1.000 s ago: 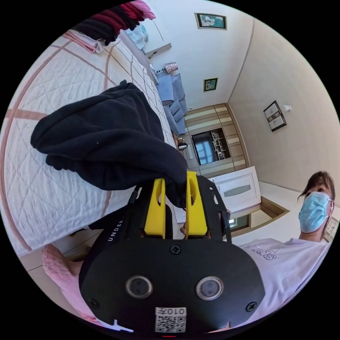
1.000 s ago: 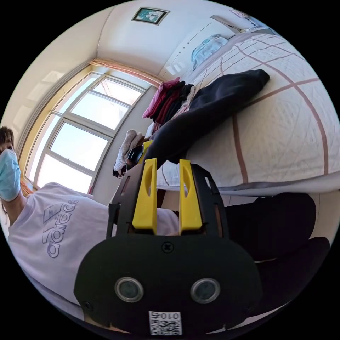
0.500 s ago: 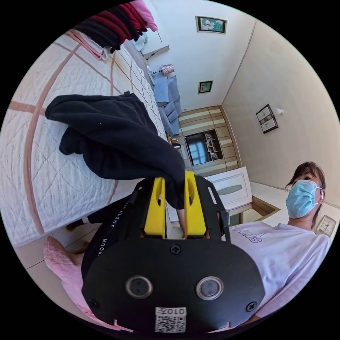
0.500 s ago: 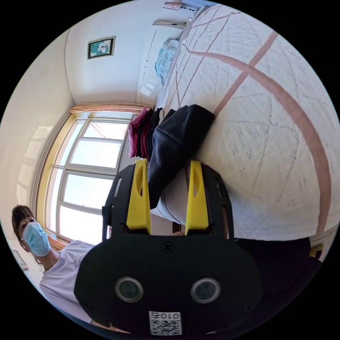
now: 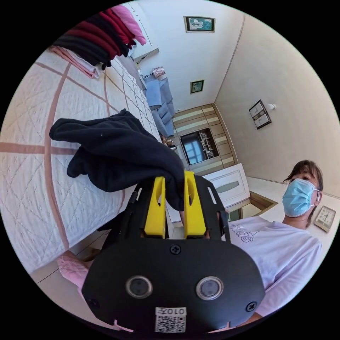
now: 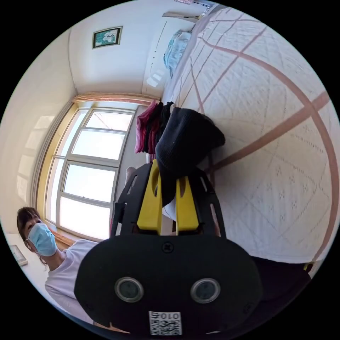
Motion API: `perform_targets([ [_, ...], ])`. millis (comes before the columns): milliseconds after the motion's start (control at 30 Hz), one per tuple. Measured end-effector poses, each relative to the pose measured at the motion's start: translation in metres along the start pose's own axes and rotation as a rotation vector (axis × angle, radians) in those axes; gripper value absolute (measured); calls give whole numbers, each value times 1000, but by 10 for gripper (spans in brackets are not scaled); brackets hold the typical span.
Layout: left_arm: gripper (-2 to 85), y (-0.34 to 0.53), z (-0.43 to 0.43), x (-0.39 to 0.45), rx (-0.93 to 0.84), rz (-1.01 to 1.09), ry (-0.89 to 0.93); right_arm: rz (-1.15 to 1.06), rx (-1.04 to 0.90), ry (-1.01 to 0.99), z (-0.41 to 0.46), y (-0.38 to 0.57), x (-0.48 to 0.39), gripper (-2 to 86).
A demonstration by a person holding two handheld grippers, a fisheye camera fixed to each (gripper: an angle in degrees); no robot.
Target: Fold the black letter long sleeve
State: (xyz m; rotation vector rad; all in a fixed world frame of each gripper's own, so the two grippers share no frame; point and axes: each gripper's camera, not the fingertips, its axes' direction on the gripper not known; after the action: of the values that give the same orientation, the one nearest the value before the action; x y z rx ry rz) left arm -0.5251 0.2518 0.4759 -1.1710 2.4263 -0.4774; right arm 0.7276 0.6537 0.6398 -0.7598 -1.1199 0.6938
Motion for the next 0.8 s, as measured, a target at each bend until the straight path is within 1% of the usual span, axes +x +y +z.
perform_targets([
  [133, 100, -22, -23, 31, 13, 52, 24, -131, -36, -30, 3, 1, -60, 68],
  [233, 100, -46, -45, 82, -17, 155, 38, -235, -39, -55, 8, 1, -112, 68],
  [333, 99, -83, -70, 126, -49, 231, 54, -273, -48, -58, 29, -15, -147, 67],
  [433, 98, -142, -94, 152, -57, 252, 67, -276, -83, -91, 64, -63, -175, 66],
  [467, 98, -176, -106, 165, -59, 284, 63, -293, -80, -104, 71, -76, -185, 66],
  [567, 95, -271, -152, 211, -19, 391, 82, -459, -21, -163, 105, -134, -262, 66],
  [600, 95, -306, -173, 237, -1, 462, 85, -551, 23, -157, 119, -153, -297, 67],
  [633, 94, -322, -182, 250, -8, 510, 80, -619, 76, -149, 133, -169, -327, 67],
  [667, 93, -352, -204, 272, -3, 571, 61, -642, 96, -153, 141, -178, -338, 68],
  [700, 92, -378, -222, 284, 5, 586, 51, -675, 123, -160, 159, -195, -353, 69],
  [767, 91, -412, -243, 286, -17, 581, 26, -675, 169, -141, 186, -223, -356, 70],
  [800, 90, -430, -253, 278, -30, 553, -11, -636, 185, -124, 208, -241, -346, 70],
])
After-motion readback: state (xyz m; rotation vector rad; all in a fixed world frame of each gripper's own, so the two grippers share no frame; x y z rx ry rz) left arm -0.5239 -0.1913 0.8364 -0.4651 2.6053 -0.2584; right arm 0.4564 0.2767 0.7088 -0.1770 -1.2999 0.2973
